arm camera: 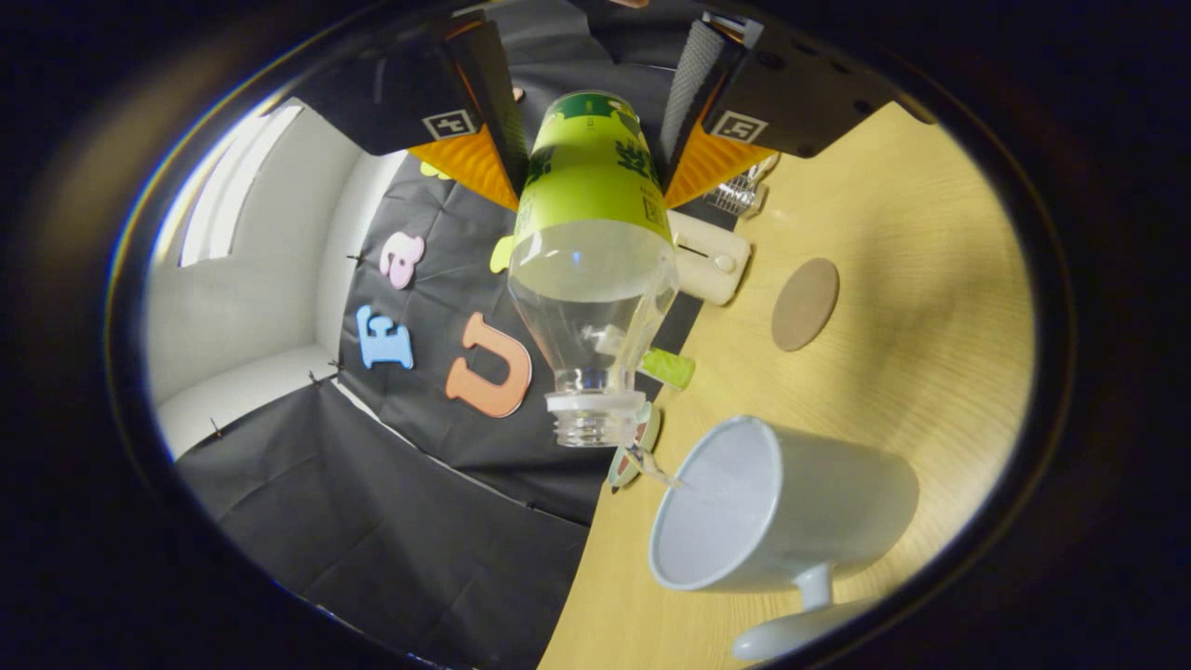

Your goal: Take the bottle from table, then pour the juice into the cup, finally place the bottle on the coaster

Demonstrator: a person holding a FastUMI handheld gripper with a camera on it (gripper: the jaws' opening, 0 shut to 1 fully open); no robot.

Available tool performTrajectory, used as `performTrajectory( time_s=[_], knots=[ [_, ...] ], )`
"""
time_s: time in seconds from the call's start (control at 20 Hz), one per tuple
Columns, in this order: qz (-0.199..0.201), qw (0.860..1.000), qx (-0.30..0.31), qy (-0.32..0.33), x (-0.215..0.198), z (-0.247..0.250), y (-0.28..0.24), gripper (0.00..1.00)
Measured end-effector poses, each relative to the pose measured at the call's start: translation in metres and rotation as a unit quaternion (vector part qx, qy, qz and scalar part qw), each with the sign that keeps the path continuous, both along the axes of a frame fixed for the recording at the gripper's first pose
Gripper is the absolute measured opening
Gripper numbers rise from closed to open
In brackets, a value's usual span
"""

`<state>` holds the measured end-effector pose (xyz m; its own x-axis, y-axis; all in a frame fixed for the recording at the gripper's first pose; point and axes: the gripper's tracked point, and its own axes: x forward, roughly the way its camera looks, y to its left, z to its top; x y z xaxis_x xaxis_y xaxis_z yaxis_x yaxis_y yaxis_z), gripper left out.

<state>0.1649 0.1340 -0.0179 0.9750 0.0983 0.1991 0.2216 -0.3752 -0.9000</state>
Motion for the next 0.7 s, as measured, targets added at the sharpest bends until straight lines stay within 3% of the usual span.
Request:
performTrajectory(
  time_s=[0.7],
  knots=[
    [0.007,1.0,-0.021,-0.014,0.0009,0.0095,0.0064,0.76]
  ],
)
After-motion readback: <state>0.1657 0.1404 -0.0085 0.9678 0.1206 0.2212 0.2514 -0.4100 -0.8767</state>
